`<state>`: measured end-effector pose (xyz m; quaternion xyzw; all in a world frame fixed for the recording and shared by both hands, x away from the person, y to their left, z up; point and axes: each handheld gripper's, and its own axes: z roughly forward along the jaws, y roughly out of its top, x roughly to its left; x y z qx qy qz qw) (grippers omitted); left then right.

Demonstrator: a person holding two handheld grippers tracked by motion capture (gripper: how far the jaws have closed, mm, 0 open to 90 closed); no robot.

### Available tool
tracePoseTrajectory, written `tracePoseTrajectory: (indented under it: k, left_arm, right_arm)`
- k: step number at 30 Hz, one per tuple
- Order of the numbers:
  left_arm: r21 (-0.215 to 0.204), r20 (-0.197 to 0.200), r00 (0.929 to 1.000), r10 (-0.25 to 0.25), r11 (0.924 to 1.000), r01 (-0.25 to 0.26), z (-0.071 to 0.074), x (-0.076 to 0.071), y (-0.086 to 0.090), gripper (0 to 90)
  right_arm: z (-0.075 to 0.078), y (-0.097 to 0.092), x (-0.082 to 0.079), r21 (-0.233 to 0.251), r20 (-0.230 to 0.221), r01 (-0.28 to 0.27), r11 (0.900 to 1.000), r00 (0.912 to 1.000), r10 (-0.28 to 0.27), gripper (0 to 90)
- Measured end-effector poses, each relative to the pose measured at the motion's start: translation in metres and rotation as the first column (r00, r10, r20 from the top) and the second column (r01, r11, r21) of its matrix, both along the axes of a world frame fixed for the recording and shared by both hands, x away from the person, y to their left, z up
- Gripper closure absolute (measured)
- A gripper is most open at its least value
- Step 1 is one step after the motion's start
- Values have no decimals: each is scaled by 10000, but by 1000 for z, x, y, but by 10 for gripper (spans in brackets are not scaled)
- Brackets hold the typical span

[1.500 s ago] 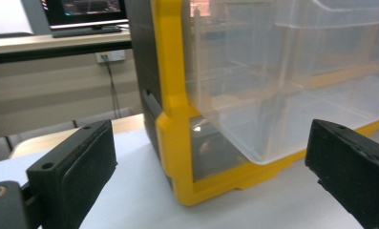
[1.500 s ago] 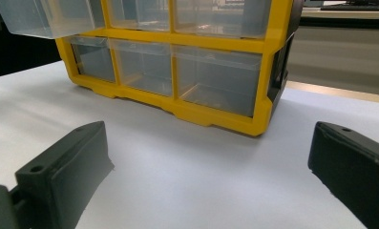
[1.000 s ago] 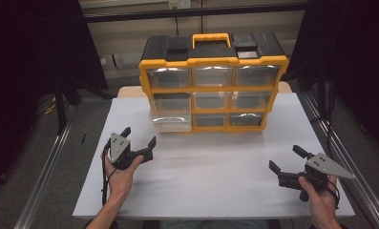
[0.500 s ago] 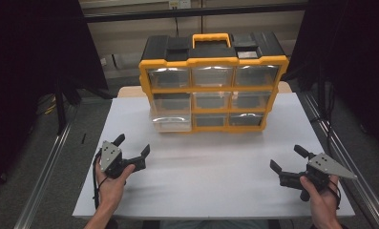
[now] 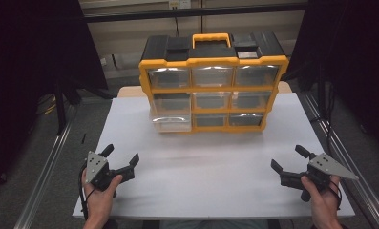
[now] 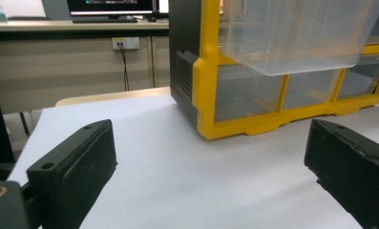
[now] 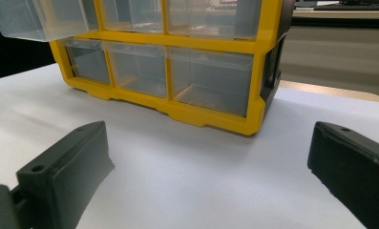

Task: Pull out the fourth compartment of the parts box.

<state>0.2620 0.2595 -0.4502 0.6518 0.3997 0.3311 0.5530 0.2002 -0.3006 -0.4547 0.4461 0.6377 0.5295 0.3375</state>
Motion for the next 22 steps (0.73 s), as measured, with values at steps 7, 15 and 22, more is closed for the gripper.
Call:
tracePoseTrajectory:
  k: [7,15,22]
  left_arm:
    - [434,-34,10000,-40,9990,41,-3,-6,9,36]
    - [774,337,9992,-198,9969,171,2,4,-7,40]
    - [723,115,9999,60,9974,-68,-3,7,-3,40]
  right_arm:
    - [1,-1,-3,-9,14,73,10000,10000,-73,5]
    - [0,-2,2,-85,-45,120,9999,9999,-120,5]
    - [0,1,0,-167,-14,-109,9998,9999,109,3]
